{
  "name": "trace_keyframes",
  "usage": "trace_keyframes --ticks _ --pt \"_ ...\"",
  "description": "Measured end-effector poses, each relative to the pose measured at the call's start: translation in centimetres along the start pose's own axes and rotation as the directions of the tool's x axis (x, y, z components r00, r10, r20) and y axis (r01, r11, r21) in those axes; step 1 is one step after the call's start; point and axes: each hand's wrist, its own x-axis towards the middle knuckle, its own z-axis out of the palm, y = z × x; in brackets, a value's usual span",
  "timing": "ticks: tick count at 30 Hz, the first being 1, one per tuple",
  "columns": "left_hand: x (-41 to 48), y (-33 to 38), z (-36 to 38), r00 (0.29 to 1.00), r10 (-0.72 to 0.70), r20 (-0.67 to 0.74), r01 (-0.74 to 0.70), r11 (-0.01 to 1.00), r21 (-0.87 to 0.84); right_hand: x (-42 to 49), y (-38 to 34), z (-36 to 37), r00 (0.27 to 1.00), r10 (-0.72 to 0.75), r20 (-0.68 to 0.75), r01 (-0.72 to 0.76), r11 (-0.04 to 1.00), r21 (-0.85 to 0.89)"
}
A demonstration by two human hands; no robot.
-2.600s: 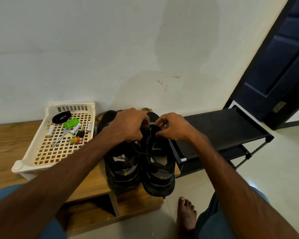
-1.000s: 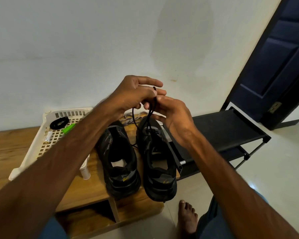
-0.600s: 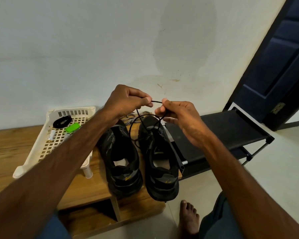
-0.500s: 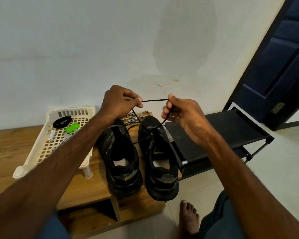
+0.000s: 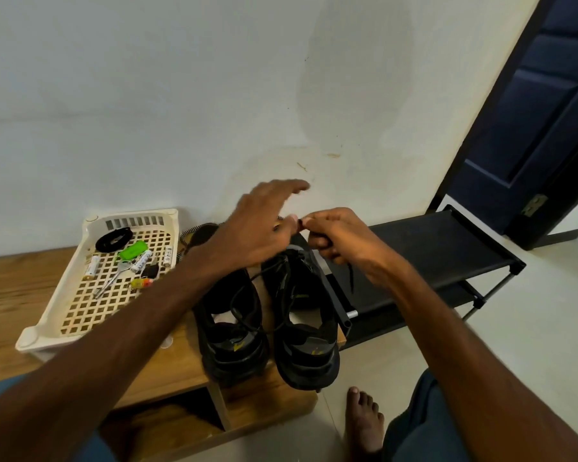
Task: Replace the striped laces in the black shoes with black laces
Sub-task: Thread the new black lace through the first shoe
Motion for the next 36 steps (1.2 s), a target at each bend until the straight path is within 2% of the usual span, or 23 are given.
trace_keyframes --ticks 1,3,7,9,11,13,16,19,21,22,24,26,29,33,36 --pt "-0.1 0.4 0.3 0.996 0.048 0.077 -0.043 0.997 -0.064 0.0 -0.1 0.1 1.000 -0.014 0.012 0.013 1.000 0.027" --pt "-0.2 0.3 0.6 0.987 0.072 0.142 -0.054 0.990 -0.131 0.0 -0.3 -0.3 0.999 -0.040 0.022 0.039 0.998 0.042" --pt "-0.3 -0.8 0.1 0.984 0.033 0.176 -0.020 0.997 -0.079 0.1 0.1 -0.9 0.998 -0.052 0.032 0.051 0.998 0.029" --pt "-0.3 -1.5 -0.2 0.979 -0.036 0.199 0.044 0.998 -0.036 0.3 0.3 -0.6 1.000 -0.020 0.014 0.020 1.000 0.023" --pt "-0.4 -2.6 -0.7 0.973 -0.159 0.166 0.158 0.987 0.018 0.7 0.8 -0.6 0.999 0.014 -0.030 -0.015 1.000 -0.021" --pt "-0.6 -3.7 -1.4 0.959 -0.264 0.098 0.248 0.957 0.151 0.8 1.3 -0.9 0.997 0.030 -0.074 -0.036 0.996 -0.085" --pt "-0.9 -4.7 -2.1 0.939 -0.343 -0.016 0.337 0.910 0.240 0.8 2.1 -1.3 0.986 0.015 -0.168 -0.049 0.979 -0.200" --pt "-0.6 -4.9 -1.9 0.926 -0.377 0.005 0.359 0.886 0.293 0.9 2.4 -1.3 0.977 0.013 -0.214 -0.066 0.968 -0.242" --pt "-0.6 -4.6 -1.2 0.940 -0.337 0.055 0.291 0.874 0.390 0.9 2.2 -1.2 0.985 0.038 -0.171 -0.080 0.966 -0.245" --pt "-0.7 -4.3 -0.8 0.958 -0.280 0.063 0.238 0.898 0.370 0.9 2.0 -1.2 0.990 0.048 -0.130 -0.077 0.970 -0.231" --pt "-1.1 -2.9 0.1 0.991 -0.131 0.037 0.122 0.974 0.193 0.9 1.7 -0.9 0.997 0.064 -0.034 -0.068 0.988 -0.138" --pt "-1.3 -1.4 1.1 0.999 -0.025 0.043 0.024 0.999 0.027 0.9 1.5 -0.4 0.998 0.059 0.020 -0.058 0.998 -0.039" --pt "-1.4 -0.1 2.1 0.989 0.083 0.124 -0.076 0.995 -0.060 0.9 1.5 0.0 0.998 0.031 -0.061 -0.034 0.998 -0.048" --pt "-1.3 -0.6 2.1 0.992 0.092 0.084 -0.083 0.991 -0.109 0.9 1.6 -0.5 0.980 0.014 -0.199 -0.041 0.991 -0.130" --pt "-1.1 -1.2 1.7 0.998 0.051 0.026 -0.048 0.992 -0.117 0.8 1.3 -0.8 0.991 0.034 -0.131 -0.033 0.999 0.014"
